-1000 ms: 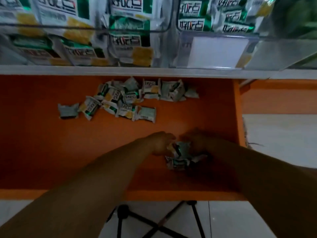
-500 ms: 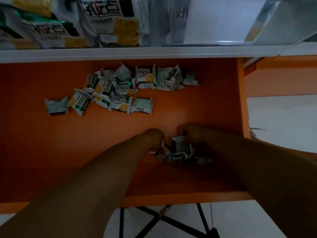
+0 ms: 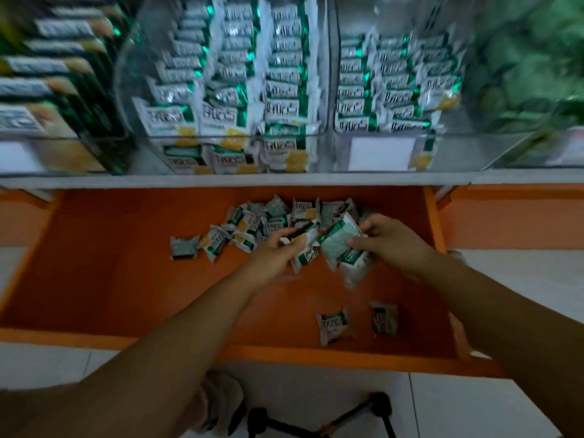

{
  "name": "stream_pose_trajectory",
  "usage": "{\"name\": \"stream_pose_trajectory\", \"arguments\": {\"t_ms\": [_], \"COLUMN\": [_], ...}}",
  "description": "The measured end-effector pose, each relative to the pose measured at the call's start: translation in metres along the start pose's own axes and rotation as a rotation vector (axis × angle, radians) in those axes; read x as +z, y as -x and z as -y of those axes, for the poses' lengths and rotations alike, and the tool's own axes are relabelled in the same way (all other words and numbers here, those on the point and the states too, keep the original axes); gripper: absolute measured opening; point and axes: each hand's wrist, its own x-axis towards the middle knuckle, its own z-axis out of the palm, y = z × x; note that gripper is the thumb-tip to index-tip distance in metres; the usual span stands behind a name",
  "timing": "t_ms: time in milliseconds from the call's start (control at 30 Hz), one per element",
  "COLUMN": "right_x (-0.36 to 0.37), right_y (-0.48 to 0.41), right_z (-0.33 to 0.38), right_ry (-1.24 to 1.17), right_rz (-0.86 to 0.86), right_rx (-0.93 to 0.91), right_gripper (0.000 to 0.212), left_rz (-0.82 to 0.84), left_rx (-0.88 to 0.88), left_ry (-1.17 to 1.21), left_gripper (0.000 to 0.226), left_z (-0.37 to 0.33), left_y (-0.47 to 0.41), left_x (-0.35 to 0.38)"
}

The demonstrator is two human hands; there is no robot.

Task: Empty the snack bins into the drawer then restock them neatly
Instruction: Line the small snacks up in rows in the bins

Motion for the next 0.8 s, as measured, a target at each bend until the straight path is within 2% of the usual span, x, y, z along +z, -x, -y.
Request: {"name": "stream_pose_trajectory", "arguments": {"t_ms": [67, 167, 267, 367, 567, 800], "right_x": [-0.002, -0.005, -0.011, -0.021, -0.03, -0.027], "right_y": [0.019, 0.047, 0.07, 0.083, 0.082, 0.069], "right_z": [0.027, 0.064, 0.093, 0.109, 0.117, 0.126], "right_ry": [-0.037, -0.083, -0.104, -0.108, -0.13, -0.29], "right_rz": [0.004, -0.005, -0.08, -0.153, -0.226, -0.316], "right_rx": [-0.057, -0.143, -0.189, -0.207, -0.245, -0.269], "right_gripper": [0.025, 0.023, 0.029, 0.04, 0.038, 0.046], "left_rz": [0.017, 0.009, -0.013, 0.008, 0.041, 0.026], "left_rx": [0.047, 0.135, 0.213, 0.302, 0.431, 0.451], "left_ry": [0.109, 0.221, 0.352, 0.37, 0.356, 0.487], "left_gripper": [0.084, 0.069, 0.059, 0.06, 0.05, 0.049], "left_z": [-0.021, -0.048, -0.07, -0.088, -0.108, -0.119], "left_y": [0.026, 0.056, 0.075, 0.09, 0.101, 0.087], "left_x": [0.007, 0.014, 0.019, 0.021, 0.022, 0.014]}}
